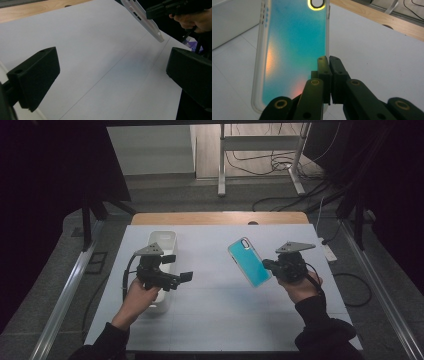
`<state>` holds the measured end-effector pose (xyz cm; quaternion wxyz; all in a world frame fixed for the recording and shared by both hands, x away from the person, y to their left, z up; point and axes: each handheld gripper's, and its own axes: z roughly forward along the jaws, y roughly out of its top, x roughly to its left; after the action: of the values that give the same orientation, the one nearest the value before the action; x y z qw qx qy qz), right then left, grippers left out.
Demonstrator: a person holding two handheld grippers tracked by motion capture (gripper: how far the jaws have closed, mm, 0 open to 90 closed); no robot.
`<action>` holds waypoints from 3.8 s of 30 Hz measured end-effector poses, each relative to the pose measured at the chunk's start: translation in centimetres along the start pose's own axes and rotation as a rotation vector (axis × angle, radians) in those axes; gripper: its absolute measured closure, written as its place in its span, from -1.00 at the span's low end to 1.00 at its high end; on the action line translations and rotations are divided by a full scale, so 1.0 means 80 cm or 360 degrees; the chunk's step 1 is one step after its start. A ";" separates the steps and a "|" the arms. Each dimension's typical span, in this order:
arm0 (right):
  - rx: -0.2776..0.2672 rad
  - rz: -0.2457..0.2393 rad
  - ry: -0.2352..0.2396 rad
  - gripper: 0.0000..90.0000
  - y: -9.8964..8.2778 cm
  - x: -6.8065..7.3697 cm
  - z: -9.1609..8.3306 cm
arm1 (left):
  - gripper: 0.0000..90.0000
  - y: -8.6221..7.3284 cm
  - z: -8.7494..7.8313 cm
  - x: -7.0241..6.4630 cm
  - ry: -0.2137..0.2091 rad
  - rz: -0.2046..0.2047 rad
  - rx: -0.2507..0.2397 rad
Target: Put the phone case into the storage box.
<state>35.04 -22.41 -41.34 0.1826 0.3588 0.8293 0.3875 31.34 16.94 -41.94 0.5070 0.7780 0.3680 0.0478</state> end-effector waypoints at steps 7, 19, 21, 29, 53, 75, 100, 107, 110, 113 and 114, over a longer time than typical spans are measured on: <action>-0.0017 -0.0025 0.0013 0.97 0.003 0.008 0.000 | -1.00 0.007 0.013 0.000 -0.0034 -0.0014 0.0005; -0.0051 -0.0068 0.0026 0.97 0.009 0.023 0.000 | -1.00 0.019 0.035 -0.006 -0.0106 -0.0002 0.0030; -0.0051 -0.0072 0.0025 0.97 0.010 0.024 0.000 | -1.00 0.021 0.040 -0.008 -0.0118 0.0001 0.0034; -0.0068 -0.0093 0.0044 0.97 0.013 0.034 0.002 | -1.00 0.026 0.056 -0.014 -0.0157 -0.0005 0.0039; -0.0081 -0.0165 0.0111 0.97 0.020 0.066 0.013 | -1.00 0.028 0.072 -0.019 -0.0225 -0.0067 0.0013; -0.0118 -0.0233 0.0164 0.97 0.025 0.093 0.018 | -0.92 0.023 0.083 -0.016 -0.0275 -0.0110 0.0082; -0.0141 -0.0285 0.0143 0.97 0.022 0.099 0.022 | 0.69 0.020 0.086 -0.011 -0.0492 -0.0299 0.0149; -0.0123 -0.0328 0.0120 0.95 0.020 0.103 0.026 | 0.89 0.018 0.086 -0.010 -0.0488 -0.0381 0.0165; -0.0124 -0.0318 0.0132 0.94 0.020 0.102 0.028 | 0.90 0.017 0.087 -0.010 -0.0484 -0.0393 0.0164; -0.0125 -0.0301 0.0145 0.91 0.020 0.102 0.027 | 0.90 0.018 0.086 -0.009 -0.0486 -0.0393 0.0157; -0.0133 -0.0284 0.0159 0.89 0.020 0.101 0.027 | 0.90 0.018 0.085 -0.009 -0.0473 -0.0383 0.0163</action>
<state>31.54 -14.65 -41.66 0.1896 0.2559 0.8492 0.4213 34.60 11.05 -43.79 0.5175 0.7516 0.3815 -0.1474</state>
